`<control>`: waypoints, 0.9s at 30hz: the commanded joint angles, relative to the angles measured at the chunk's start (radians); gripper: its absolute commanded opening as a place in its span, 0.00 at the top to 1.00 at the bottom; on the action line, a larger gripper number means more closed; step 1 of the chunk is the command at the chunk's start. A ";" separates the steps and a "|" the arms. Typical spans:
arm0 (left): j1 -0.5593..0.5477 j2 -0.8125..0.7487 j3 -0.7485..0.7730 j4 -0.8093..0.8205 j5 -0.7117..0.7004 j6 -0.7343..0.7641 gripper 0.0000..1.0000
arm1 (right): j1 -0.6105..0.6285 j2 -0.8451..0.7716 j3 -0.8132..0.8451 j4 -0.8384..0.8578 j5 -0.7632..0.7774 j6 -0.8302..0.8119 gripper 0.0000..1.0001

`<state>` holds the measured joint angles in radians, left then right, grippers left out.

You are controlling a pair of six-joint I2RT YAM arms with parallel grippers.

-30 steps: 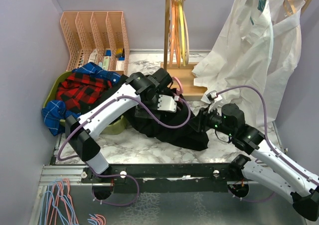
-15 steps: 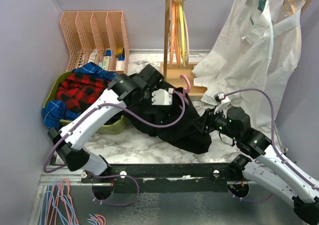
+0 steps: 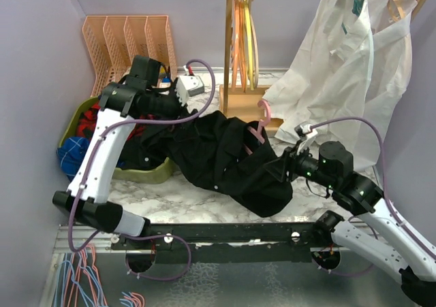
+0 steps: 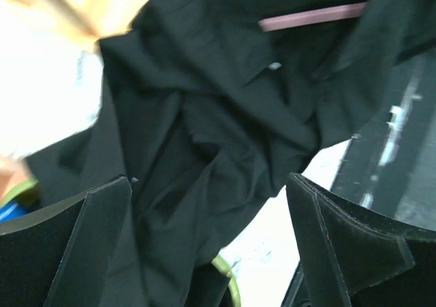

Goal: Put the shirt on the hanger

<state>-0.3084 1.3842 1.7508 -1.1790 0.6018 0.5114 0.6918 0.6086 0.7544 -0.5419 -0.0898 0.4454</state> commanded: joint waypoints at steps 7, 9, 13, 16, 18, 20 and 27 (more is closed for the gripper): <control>-0.004 -0.008 -0.066 0.148 0.445 0.144 0.01 | -0.002 0.115 0.031 0.050 -0.468 -0.207 0.99; -0.003 0.019 -0.058 0.146 0.445 0.198 0.01 | -0.002 0.136 0.035 0.051 -0.472 -0.221 0.99; -0.009 0.112 0.021 0.058 0.456 0.360 0.03 | -0.002 0.160 0.031 0.071 -0.489 -0.234 0.99; -0.023 0.157 0.058 -0.006 0.454 0.483 0.02 | -0.002 0.172 0.028 0.077 -0.488 -0.236 0.99; -0.044 0.178 0.071 -0.057 0.447 0.563 0.01 | -0.002 0.176 0.025 0.081 -0.486 -0.233 0.99; -0.088 0.199 0.081 -0.123 0.401 0.649 0.01 | -0.002 0.176 0.024 0.083 -0.483 -0.231 0.99; -0.201 0.242 0.046 -0.171 0.243 0.735 0.09 | -0.002 0.168 0.020 0.079 -0.465 -0.230 0.99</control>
<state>-0.4824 1.6142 1.7954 -1.2655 0.9070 1.1183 0.6918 0.7891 0.7567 -0.5076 -0.5362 0.2302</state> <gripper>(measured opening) 0.944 0.394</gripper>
